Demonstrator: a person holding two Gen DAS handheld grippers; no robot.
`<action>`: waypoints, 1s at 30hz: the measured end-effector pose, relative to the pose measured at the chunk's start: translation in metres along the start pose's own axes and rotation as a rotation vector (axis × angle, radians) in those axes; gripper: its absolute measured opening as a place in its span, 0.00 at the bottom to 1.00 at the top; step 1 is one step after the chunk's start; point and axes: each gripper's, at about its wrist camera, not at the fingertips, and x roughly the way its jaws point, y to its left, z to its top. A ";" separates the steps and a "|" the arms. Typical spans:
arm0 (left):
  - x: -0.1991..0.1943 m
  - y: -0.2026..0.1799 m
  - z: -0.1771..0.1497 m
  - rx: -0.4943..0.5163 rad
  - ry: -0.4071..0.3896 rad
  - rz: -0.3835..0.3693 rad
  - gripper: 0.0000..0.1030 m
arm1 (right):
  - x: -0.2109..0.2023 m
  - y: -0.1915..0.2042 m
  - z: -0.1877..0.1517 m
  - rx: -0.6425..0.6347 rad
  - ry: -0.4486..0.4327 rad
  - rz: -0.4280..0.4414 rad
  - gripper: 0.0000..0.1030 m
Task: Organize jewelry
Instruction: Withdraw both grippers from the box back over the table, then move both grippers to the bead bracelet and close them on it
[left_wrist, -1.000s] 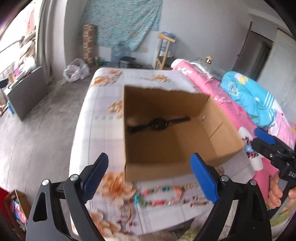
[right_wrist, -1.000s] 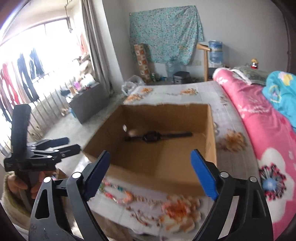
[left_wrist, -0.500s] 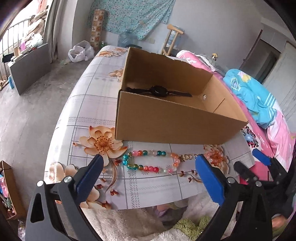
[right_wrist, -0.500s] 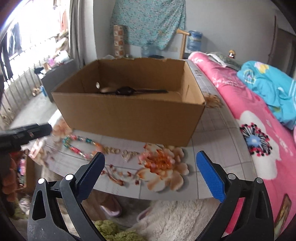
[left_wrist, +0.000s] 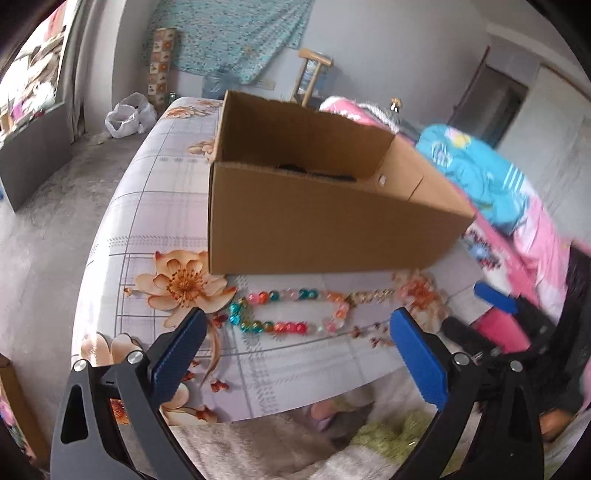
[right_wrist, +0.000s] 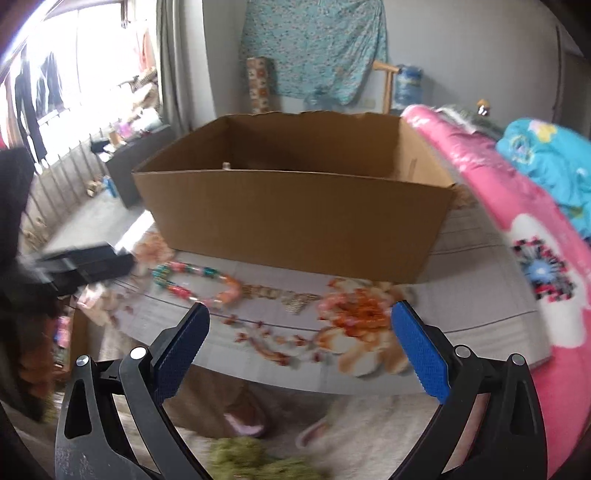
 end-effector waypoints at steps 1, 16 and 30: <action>0.004 0.000 -0.001 0.015 0.012 0.014 0.95 | 0.003 0.002 0.002 0.017 0.012 0.026 0.92; 0.068 0.010 0.012 0.136 0.070 0.271 0.95 | 0.041 0.020 0.013 0.073 0.169 0.147 0.64; 0.074 0.010 -0.014 0.197 0.132 0.217 0.95 | 0.054 0.027 0.017 0.043 0.216 0.174 0.54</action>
